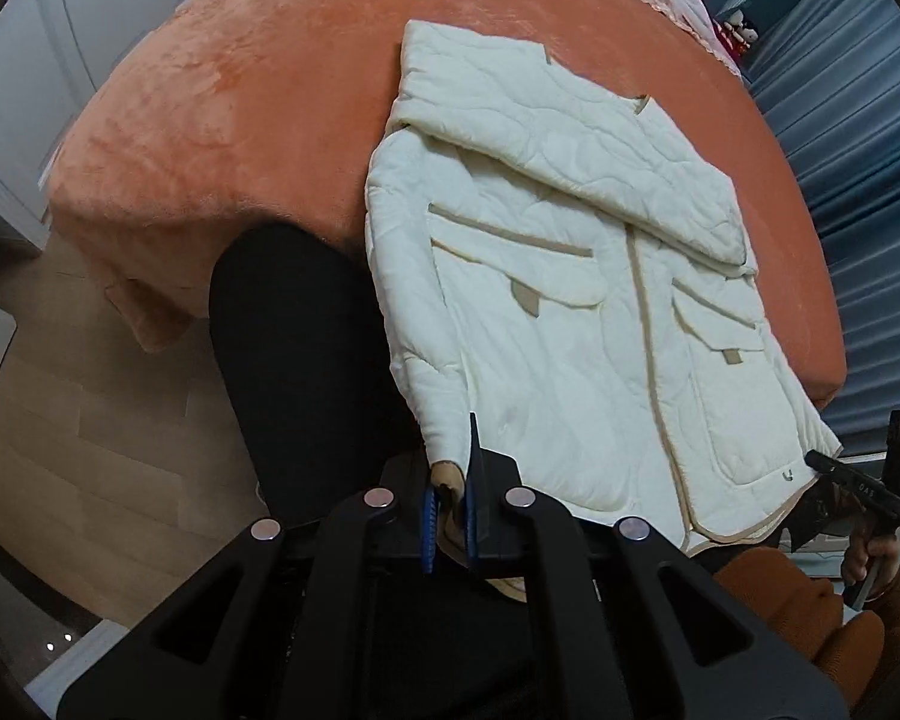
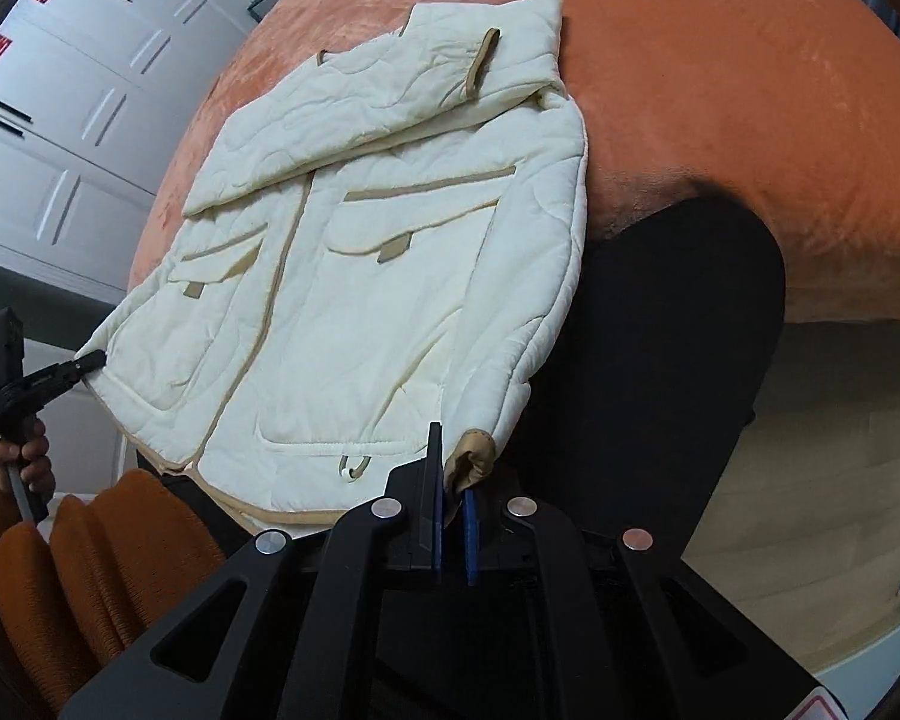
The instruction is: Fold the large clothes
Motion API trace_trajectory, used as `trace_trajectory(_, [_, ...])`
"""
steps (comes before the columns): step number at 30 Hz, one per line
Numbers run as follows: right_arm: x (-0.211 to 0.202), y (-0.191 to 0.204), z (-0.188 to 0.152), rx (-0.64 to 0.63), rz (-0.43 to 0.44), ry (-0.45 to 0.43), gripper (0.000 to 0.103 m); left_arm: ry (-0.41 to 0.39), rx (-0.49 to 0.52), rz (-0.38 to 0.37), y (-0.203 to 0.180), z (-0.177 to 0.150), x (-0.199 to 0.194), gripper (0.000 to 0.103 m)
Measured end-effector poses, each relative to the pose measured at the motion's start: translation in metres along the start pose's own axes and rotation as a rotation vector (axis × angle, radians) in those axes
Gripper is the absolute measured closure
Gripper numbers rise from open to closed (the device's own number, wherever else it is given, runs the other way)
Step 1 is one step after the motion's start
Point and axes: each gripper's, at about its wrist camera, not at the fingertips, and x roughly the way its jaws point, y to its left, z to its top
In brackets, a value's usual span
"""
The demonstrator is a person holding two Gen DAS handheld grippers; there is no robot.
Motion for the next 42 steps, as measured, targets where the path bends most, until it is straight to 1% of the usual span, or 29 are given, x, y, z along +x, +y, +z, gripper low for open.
trace_trajectory(1, [-0.006,0.001,0.005,0.003,0.009,-0.032,0.098,-0.024,0.003,-0.012,-0.005,0.004,-0.005,0.098])
trace_trajectory(3, [-0.021,0.006,0.027,-0.006,0.028,-0.128,0.098,-0.105,0.027,-0.044,-0.019,0.023,-0.019,0.098])
trace_trajectory(6, [-0.046,0.012,0.076,-0.015,0.063,-0.294,0.098,-0.261,0.090,-0.078,-0.040,0.069,-0.041,0.098])
trace_trajectory(7, [-0.052,0.014,0.096,-0.014,0.072,-0.349,0.098,-0.311,0.110,-0.078,-0.047,0.084,-0.047,0.098])
trace_trajectory(9, [-0.056,0.021,0.135,-0.016,0.085,-0.433,0.098,-0.413,0.133,-0.054,-0.058,0.115,-0.052,0.098])
trace_trajectory(11, [-0.051,0.024,0.171,-0.001,0.074,-0.504,0.098,-0.474,0.107,-0.039,-0.060,0.152,-0.044,0.098])
trace_trajectory(12, [-0.045,0.021,0.191,0.029,0.085,-0.529,0.098,-0.486,0.083,-0.025,-0.058,0.170,-0.036,0.098])
trace_trajectory(14, [-0.026,0.013,0.224,0.104,0.108,-0.566,0.098,-0.485,0.035,0.006,-0.052,0.202,-0.013,0.098])
trace_trajectory(15, [-0.015,0.010,0.238,0.124,0.101,-0.568,0.098,-0.478,0.016,0.023,-0.050,0.216,-0.002,0.098])
trace_trajectory(17, [0.011,0.009,0.266,0.144,0.055,-0.563,0.098,-0.454,-0.008,0.069,-0.048,0.241,0.027,0.097])
trace_trajectory(19, [0.033,0.008,0.285,0.150,0.008,-0.550,0.098,-0.427,-0.011,0.132,-0.046,0.262,0.059,0.097])
trace_trajectory(21, [0.054,0.002,0.298,0.173,-0.006,-0.539,0.098,-0.390,-0.024,0.176,-0.042,0.278,0.090,0.097])
trace_trajectory(22, [0.063,-0.001,0.303,0.190,-0.003,-0.532,0.097,-0.374,-0.037,0.191,-0.037,0.280,0.103,0.095])
trace_trajectory(23, [0.069,-0.006,0.304,0.203,0.002,-0.527,0.097,-0.362,-0.051,0.196,-0.033,0.281,0.113,0.094])
trace_trajectory(25, [0.079,-0.012,0.311,0.220,0.017,-0.520,0.091,-0.329,-0.089,0.196,-0.023,0.286,0.133,0.091])
trace_trajectory(26, [0.080,-0.015,0.312,0.231,0.029,-0.523,0.090,-0.319,-0.103,0.184,-0.020,0.288,0.138,0.090])
trace_trajectory(28, [0.077,-0.018,0.314,0.247,0.068,-0.542,0.084,-0.329,-0.121,0.146,-0.013,0.289,0.135,0.088])
trace_trajectory(29, [0.072,-0.018,0.312,0.248,0.085,-0.568,0.080,-0.344,-0.125,0.125,-0.012,0.289,0.130,0.084])
trace_trajectory(30, [0.065,-0.019,0.308,0.248,0.093,-0.606,0.068,-0.369,-0.129,0.099,-0.010,0.288,0.121,0.081])
trace_trajectory(31, [0.057,-0.020,0.303,0.248,0.090,-0.655,0.050,-0.408,-0.133,0.064,-0.008,0.285,0.106,0.073])
trace_trajectory(32, [0.050,-0.019,0.298,0.247,0.089,-0.700,0.042,-0.460,-0.146,0.057,-0.005,0.283,0.094,0.054])
trace_trajectory(33, [0.042,-0.020,0.291,0.244,0.093,-0.738,0.036,-0.550,-0.176,0.095,-0.001,0.274,0.072,0.039])
trace_trajectory(34, [0.038,-0.021,0.287,0.234,0.097,-0.757,0.036,-0.634,-0.187,0.107,0.001,0.268,0.056,0.015])
trace_trajectory(35, [0.038,-0.022,0.285,0.225,0.087,-0.752,0.036,-0.695,-0.177,0.091,0.003,0.264,0.042,0.009])
trace_trajectory(36, [0.040,-0.022,0.287,0.216,0.068,-0.732,0.036,-0.704,-0.154,0.082,0.004,0.266,0.035,0.009])
trace_trajectory(37, [0.044,-0.022,0.289,0.204,0.044,-0.708,0.036,-0.675,-0.136,0.091,0.003,0.271,0.035,0.009])
trace_trajectory(39, [0.054,-0.021,0.294,0.189,-0.009,-0.666,0.036,-0.598,-0.091,0.100,0.002,0.284,0.049,0.009])
trace_trajectory(42, [0.068,-0.021,0.305,0.194,-0.020,-0.619,0.036,-0.464,-0.055,0.087,-0.001,0.296,0.086,0.010])
